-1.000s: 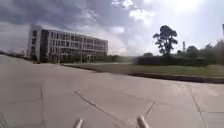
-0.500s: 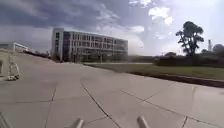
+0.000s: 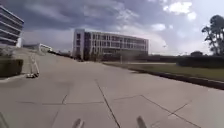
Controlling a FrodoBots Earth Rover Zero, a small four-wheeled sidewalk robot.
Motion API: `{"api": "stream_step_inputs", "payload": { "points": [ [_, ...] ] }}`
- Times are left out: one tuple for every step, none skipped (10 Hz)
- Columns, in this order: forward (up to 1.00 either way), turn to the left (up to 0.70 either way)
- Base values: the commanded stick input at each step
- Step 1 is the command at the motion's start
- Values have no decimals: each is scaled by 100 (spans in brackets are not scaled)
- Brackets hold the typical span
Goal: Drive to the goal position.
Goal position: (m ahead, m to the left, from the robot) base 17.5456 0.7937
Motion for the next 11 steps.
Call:
{"api": "stream_step_inputs", "payload": {
  "points": [
    [67,34],
    [67,34],
    [67,34],
    [67,34],
    [67,34],
    [67,34],
    [67,33],
    [67,2],
    [68,2],
    [67,2],
    [68,1]
  ]
}}
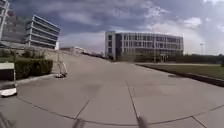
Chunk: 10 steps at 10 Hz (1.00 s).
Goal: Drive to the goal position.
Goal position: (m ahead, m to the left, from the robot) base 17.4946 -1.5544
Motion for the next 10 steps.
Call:
{"api": "stream_step_inputs", "payload": {
  "points": [
    [69,-6],
    [70,-19],
    [70,-34],
    [70,-34],
    [70,-34],
    [70,-34],
    [70,-34],
    [70,-34],
    [70,-34],
    [70,-23]
  ]
}}
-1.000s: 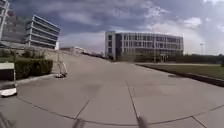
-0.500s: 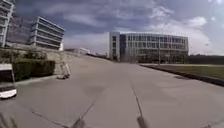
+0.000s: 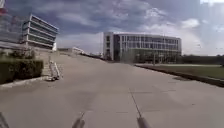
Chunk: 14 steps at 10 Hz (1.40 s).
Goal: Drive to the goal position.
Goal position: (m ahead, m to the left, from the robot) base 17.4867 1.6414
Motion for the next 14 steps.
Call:
{"api": "stream_step_inputs", "payload": {
  "points": [
    [70,-11],
    [70,0],
    [70,0],
    [70,0],
    [70,0],
    [70,0],
    [70,0],
    [70,0],
    [70,2],
    [70,23],
    [70,35],
    [70,35],
    [70,35],
    [70,32]
  ]
}}
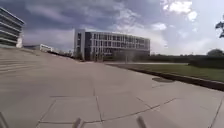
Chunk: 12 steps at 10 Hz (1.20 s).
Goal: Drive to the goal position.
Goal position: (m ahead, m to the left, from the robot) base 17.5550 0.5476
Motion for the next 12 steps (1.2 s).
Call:
{"api": "stream_step_inputs", "payload": {
  "points": [
    [70,19],
    [70,3],
    [70,2],
    [70,2],
    [70,2],
    [70,2],
    [70,2],
    [70,2],
    [70,2],
    [70,2],
    [70,2],
    [70,2]
  ]
}}
